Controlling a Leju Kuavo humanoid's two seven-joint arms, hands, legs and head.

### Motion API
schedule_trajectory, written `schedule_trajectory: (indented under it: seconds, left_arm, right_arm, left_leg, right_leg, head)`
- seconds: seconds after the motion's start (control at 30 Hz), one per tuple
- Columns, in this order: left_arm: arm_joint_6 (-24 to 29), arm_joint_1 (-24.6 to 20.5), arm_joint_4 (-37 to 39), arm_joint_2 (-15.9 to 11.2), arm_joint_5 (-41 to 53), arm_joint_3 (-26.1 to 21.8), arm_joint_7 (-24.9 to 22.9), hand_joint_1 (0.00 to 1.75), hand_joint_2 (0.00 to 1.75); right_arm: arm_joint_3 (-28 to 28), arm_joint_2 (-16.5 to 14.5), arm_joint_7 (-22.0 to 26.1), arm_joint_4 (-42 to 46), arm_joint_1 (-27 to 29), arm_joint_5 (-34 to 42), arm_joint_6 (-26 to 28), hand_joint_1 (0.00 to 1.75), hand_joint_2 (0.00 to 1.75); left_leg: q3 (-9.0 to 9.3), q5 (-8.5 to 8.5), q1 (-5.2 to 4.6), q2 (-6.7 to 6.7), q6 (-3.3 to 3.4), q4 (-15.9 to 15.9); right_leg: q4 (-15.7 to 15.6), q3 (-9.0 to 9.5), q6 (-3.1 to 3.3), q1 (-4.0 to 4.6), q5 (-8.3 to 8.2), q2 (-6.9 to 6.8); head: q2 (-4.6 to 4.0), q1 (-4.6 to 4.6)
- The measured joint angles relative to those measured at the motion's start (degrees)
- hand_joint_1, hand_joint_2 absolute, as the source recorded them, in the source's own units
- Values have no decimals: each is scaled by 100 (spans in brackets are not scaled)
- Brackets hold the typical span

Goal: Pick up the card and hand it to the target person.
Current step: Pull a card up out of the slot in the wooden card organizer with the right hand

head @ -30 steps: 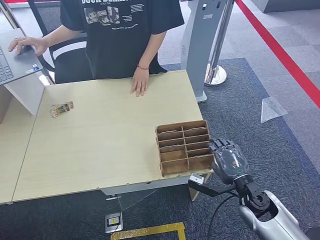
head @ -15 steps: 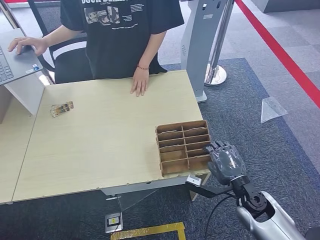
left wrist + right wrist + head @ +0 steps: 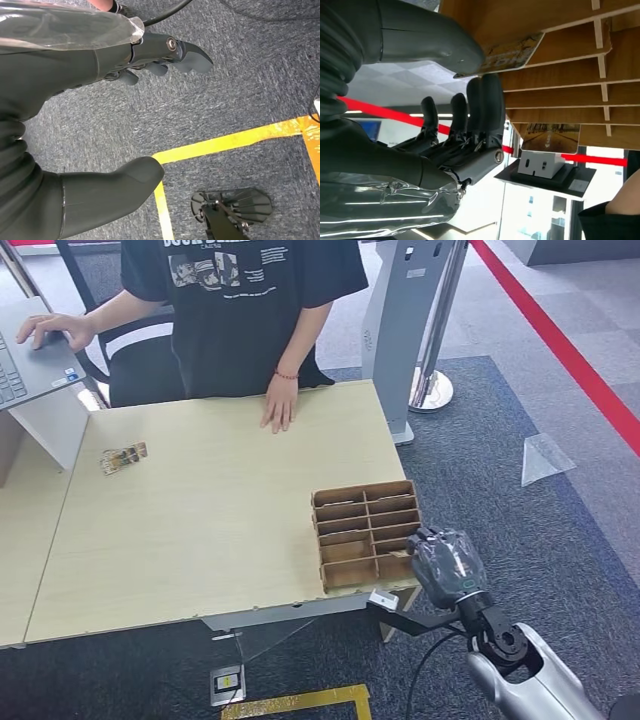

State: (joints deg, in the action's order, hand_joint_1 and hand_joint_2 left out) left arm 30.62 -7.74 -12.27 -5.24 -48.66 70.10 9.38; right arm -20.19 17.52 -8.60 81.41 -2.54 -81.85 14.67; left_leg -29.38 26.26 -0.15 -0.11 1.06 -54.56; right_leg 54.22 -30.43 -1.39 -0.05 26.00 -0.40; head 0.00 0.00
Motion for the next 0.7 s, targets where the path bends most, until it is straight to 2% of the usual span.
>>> schedule_trajectory:
  seconds: [0.33,0.5,0.7]
  left_arm:
    - [30,50,-6,-3,-47,-60,73,0,175]
    - [34,55,-2,1,-59,-78,85,0,175]
    - [20,58,-10,12,-91,-111,64,0,175]
  right_arm:
    - [-96,-29,39,-169,-147,35,-4,116,175]
    - [-128,-31,48,-220,-187,46,-3,131,175]
    - [-218,10,59,-222,-239,34,-46,120,175]
  left_leg:
    - [1,2,0,6,2,-1]
    - [2,3,0,6,2,-2]
    - [0,2,-1,6,1,-2]
  right_leg:
    - [0,0,-1,0,-1,6]
    - [1,1,-1,0,1,6]
    - [3,-1,0,-1,0,7]
  head:
    - [0,0]
    - [0,0]
    - [0,0]
